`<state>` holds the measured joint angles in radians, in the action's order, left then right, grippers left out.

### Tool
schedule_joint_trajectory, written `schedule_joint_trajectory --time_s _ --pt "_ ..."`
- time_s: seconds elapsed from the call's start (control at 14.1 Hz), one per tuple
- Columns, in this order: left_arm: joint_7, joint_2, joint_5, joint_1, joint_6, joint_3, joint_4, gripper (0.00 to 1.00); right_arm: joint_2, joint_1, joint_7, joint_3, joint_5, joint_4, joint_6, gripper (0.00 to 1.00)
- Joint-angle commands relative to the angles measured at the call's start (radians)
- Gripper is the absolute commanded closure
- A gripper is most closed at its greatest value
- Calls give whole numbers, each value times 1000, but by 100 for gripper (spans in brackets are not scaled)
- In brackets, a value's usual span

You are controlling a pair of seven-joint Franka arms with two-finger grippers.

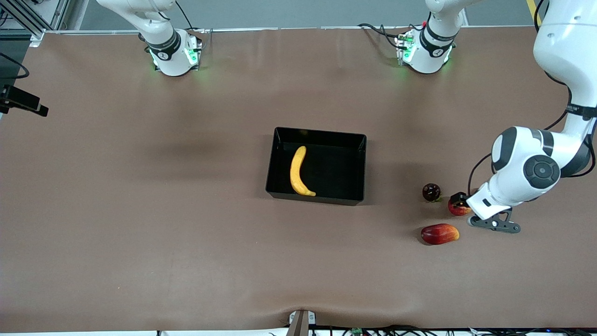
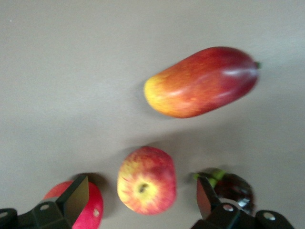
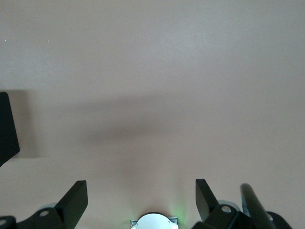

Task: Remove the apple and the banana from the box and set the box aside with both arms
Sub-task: 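Move the left gripper back over the yellow banana in the tray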

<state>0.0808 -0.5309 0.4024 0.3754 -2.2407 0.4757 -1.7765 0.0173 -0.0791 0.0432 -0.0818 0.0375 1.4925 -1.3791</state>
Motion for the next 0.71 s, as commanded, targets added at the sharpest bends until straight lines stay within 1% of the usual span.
schedule_joint_trajectory --time_s 0.0,0.28,0.35,0.57,0.64 --pt "121 54 4 -1 76 81 -12 0 -2 -13 -11 11 5 2 3 0" --pt "340 49 6 -16 119 213 -18 0 -2 -13 -12 11 5 2 5 0" --pt "402 45 6 -42 119 227 -20 0 -2 -13 -11 11 5 2 3 0" --pt "552 25 21 -206 110 227 -9 0 -2 -13 -12 11 5 2 3 0" --pt "592 5 21 -248 109 227 20 0 -2 -13 -12 11 5 2 3 0"
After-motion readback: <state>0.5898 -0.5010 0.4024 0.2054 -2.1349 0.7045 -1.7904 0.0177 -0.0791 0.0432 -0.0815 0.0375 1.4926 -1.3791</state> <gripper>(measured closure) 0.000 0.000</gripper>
